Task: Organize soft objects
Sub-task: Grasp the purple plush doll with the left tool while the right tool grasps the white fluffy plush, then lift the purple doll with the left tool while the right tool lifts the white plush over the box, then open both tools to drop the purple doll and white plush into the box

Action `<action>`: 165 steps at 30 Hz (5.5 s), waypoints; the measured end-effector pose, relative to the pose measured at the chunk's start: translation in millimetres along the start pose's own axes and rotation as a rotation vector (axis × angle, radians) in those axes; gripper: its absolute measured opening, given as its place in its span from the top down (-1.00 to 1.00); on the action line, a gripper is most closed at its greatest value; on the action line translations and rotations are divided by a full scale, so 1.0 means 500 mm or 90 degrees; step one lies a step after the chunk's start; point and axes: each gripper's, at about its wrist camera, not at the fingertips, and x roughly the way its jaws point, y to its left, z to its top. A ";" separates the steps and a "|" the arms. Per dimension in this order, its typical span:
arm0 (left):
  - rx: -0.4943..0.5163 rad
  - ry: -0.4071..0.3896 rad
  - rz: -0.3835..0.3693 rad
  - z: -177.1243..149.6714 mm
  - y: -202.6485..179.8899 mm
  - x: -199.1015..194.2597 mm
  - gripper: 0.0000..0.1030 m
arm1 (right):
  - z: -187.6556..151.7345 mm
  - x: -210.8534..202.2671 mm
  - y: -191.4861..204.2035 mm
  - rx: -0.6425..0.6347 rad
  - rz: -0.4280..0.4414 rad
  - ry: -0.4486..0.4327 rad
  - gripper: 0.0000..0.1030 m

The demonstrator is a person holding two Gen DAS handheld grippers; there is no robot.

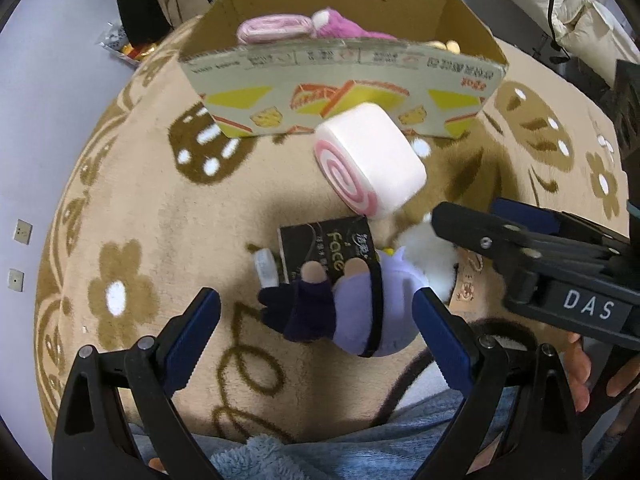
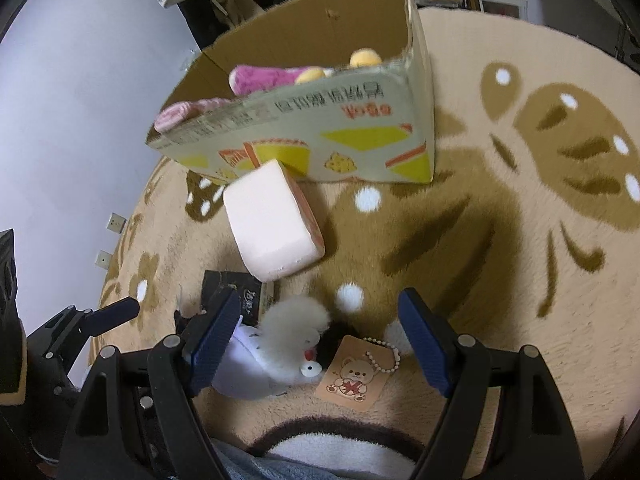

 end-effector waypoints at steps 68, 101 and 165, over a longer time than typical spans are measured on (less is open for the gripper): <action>0.046 0.059 0.058 0.006 -0.051 0.107 -0.94 | -0.030 0.159 0.065 -0.021 0.026 0.120 0.14; 0.042 0.018 0.014 0.007 -0.042 0.060 -0.09 | 0.001 0.017 0.017 -0.037 -0.009 -0.001 0.15; -0.006 -0.463 0.053 0.275 0.077 -0.183 -0.10 | 0.213 -0.188 0.088 -0.173 -0.018 -0.407 0.15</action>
